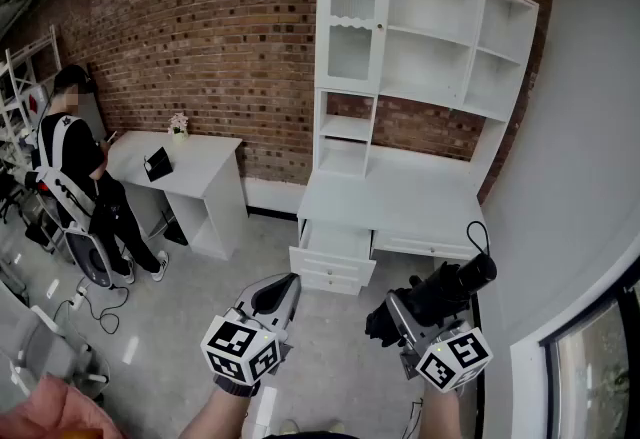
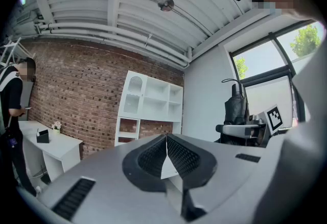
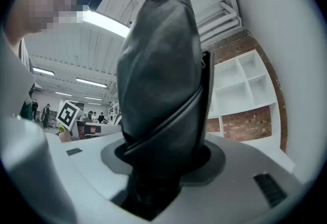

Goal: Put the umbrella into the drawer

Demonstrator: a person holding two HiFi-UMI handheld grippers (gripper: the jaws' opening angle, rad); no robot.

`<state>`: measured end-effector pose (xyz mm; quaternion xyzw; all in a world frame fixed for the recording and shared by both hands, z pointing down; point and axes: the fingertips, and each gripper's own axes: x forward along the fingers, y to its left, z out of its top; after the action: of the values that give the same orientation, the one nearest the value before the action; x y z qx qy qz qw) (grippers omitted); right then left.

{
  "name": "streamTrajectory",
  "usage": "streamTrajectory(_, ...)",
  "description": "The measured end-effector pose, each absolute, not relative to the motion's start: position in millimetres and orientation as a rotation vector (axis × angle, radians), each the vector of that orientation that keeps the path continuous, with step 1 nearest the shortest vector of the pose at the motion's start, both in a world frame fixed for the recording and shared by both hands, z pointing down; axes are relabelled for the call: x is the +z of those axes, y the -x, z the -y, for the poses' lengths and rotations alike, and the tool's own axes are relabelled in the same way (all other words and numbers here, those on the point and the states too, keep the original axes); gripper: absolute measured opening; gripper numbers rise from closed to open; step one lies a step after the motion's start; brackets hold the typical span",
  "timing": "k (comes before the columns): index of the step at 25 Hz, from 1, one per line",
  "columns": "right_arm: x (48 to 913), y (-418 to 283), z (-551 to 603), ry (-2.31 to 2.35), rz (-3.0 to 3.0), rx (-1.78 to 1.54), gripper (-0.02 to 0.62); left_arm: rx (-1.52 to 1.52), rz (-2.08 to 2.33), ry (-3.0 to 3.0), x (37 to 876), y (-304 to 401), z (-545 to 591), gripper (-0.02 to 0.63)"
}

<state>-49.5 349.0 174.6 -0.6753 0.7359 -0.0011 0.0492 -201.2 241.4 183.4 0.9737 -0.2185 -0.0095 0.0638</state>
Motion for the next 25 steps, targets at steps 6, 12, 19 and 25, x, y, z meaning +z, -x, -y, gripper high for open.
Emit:
streamTrajectory(6,181,45,-349,2.07,-2.253,-0.002,0.202,-0.023,0.682,-2.947,187,199,-241,0.009)
streamTrajectory(12,181,37,-355,2.059,-2.248,0.008,0.202,-0.021,0.676,-2.946,190,195,-248,0.009)
streamTrajectory(19,163,27,-367,2.03,-2.212,0.008,0.202,-0.02,0.705,-2.961,174,192,-254,0.009)
streamTrajectory(25,166,24,-372,2.012,-2.211,0.009,0.202,-0.021,0.717,-2.951,177,191,-259,0.009)
